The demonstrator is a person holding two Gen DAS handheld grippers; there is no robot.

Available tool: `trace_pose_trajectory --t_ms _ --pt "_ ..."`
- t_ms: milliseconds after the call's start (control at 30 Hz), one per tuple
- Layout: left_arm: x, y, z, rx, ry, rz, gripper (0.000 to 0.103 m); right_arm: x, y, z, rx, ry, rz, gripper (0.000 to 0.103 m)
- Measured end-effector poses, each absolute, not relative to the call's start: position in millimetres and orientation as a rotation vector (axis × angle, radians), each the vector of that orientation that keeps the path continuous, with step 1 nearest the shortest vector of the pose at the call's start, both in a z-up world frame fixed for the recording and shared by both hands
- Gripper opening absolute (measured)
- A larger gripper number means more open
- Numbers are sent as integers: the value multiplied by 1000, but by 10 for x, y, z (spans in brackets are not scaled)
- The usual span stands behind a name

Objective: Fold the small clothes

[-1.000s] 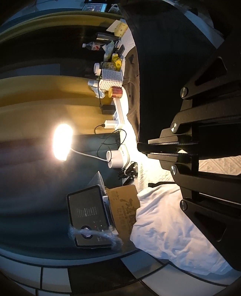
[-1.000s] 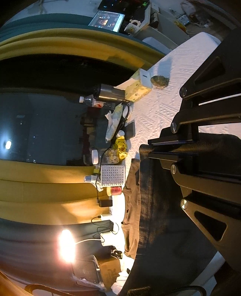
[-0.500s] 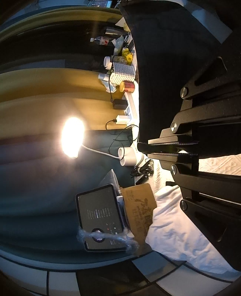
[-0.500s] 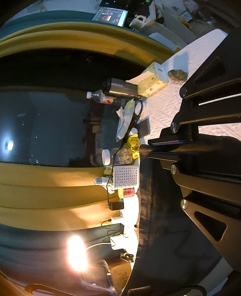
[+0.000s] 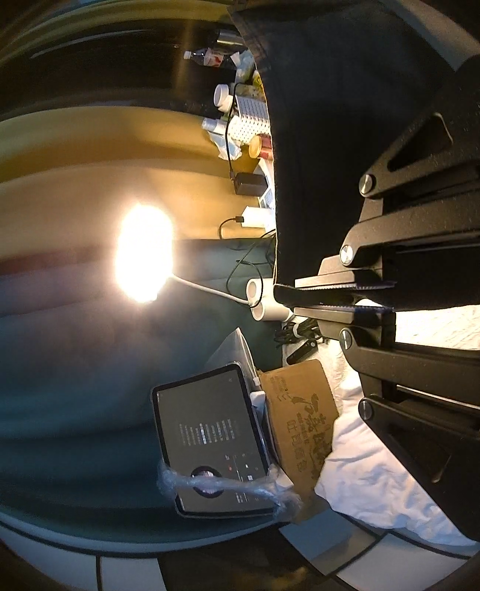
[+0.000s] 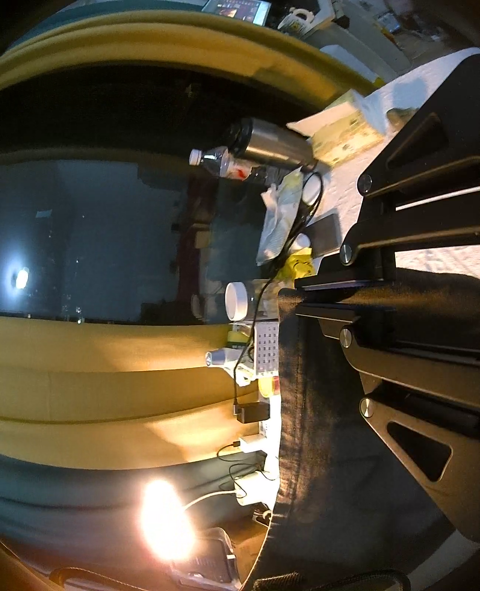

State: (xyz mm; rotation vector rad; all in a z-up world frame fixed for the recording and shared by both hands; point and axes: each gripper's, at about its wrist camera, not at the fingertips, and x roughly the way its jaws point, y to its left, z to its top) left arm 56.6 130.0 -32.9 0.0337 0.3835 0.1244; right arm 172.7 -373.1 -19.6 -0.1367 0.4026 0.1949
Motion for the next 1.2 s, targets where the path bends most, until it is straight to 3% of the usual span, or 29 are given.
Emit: trace_pose_trajectory --t_ms 767,1067,1167,1200 --pt "1893 1301 -387 90 414 110 5 3128 -3532 -420 -161 457 190 7" --pt "2280 1382 -730 57 545 97 6 3527 -3401 -784 -173 574 175 7" --pt "2389 1419 -890 39 627 126 18 3578 -3396 -930 -158 613 159 7" --pt "2396 1438 -920 31 635 137 41 3586 -3401 -955 -157 622 158 10"
